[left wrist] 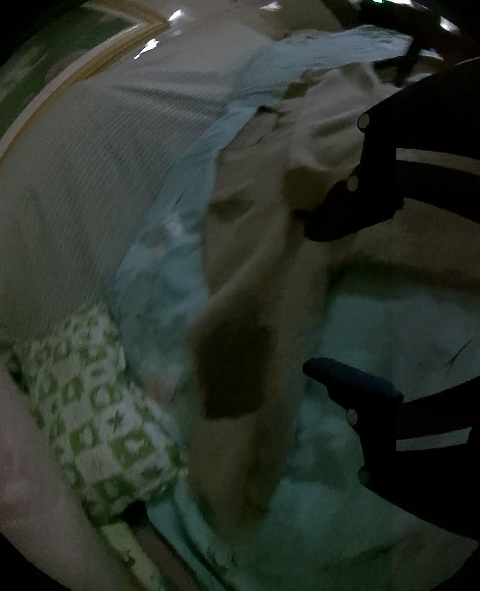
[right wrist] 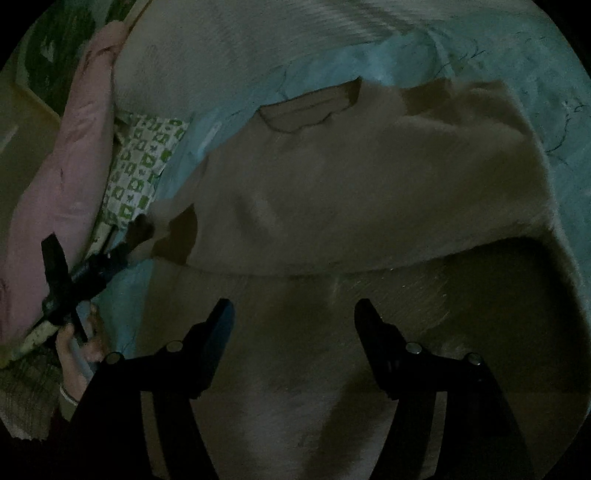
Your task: Fold small clothes
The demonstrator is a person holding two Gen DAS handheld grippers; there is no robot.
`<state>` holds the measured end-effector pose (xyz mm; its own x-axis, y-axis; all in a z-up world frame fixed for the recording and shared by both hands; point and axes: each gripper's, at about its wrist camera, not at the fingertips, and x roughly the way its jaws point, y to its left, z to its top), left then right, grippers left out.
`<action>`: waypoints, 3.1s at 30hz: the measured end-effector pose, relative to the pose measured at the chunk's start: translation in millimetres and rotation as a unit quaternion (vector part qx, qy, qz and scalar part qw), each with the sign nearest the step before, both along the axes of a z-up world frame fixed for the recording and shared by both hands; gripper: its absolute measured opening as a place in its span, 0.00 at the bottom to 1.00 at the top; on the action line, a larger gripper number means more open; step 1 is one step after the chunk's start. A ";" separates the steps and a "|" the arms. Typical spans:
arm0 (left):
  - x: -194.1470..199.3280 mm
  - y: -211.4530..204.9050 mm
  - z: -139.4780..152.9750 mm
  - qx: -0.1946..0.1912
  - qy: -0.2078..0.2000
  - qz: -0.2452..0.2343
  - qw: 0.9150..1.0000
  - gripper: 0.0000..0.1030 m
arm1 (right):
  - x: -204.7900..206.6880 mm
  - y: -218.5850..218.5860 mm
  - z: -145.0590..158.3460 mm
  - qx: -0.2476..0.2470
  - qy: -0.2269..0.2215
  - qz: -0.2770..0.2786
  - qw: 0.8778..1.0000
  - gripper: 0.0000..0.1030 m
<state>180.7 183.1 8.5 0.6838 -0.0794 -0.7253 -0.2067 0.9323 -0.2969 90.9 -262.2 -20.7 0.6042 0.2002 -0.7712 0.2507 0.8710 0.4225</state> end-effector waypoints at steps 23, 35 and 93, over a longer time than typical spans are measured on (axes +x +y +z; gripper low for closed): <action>67.9 47.9 -18.8 0.066 0.025 0.022 0.997 0.02 | 6.8 14.9 -4.7 0.023 0.007 0.019 1.000 0.67; 32.5 -110.4 89.2 -0.018 -0.120 -0.193 0.974 0.02 | -24.2 2.4 12.9 0.028 -0.022 -0.012 0.999 0.67; 33.5 -69.9 -48.7 0.081 0.049 -0.040 0.995 0.48 | 71.7 -69.5 35.0 -0.124 0.000 0.053 0.991 0.06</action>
<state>214.2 113.2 -40.1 0.6046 -0.0073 -0.7965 -0.1503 0.9810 -0.1231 162.6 -331.7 14.3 0.5894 0.0664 -0.8051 0.1532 0.9693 0.1921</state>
